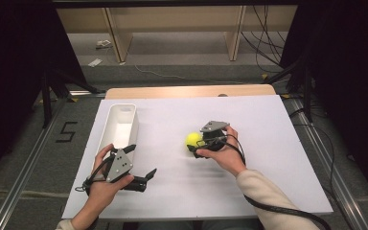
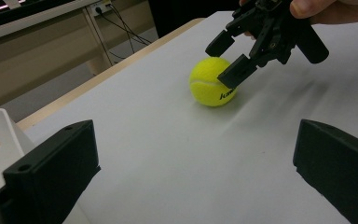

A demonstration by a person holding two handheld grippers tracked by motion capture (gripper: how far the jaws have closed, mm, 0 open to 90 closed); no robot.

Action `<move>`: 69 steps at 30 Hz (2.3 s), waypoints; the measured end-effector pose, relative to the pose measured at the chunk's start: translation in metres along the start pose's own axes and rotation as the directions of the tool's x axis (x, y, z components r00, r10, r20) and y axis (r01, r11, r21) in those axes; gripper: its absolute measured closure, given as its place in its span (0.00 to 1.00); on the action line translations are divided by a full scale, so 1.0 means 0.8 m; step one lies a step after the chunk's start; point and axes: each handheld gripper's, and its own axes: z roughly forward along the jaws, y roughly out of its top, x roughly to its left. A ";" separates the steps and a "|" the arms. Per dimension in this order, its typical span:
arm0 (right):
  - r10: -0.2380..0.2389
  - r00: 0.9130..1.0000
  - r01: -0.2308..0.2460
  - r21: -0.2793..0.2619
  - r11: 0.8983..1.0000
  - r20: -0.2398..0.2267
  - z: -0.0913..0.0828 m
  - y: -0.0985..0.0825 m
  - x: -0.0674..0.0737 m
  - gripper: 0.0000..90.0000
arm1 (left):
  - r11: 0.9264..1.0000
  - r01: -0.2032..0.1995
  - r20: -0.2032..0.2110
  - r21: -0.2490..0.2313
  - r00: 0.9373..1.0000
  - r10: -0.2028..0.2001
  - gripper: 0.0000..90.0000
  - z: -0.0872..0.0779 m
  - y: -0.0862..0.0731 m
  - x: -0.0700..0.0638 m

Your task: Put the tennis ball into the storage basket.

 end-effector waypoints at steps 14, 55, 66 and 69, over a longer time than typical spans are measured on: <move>0.001 1.000 -0.001 0.029 1.000 -0.015 0.018 0.000 -0.001 0.14 | 1.000 -0.001 0.000 -0.001 1.000 0.001 0.00 0.000 0.000 0.000; 0.002 1.000 -0.001 0.051 0.999 -0.020 0.033 -0.001 -0.003 0.30 | 1.000 0.002 0.000 -0.005 1.000 -0.002 0.00 -0.002 0.000 0.000; 0.007 1.000 -0.006 0.005 1.000 -0.009 0.021 0.008 -0.006 0.30 | 1.000 0.002 -0.001 -0.006 1.000 -0.002 0.00 -0.002 0.000 0.000; 0.008 1.000 -0.008 -0.003 1.000 -0.008 0.019 0.010 -0.006 0.30 | 1.000 0.002 -0.001 -0.006 1.000 -0.002 0.00 -0.002 0.000 0.000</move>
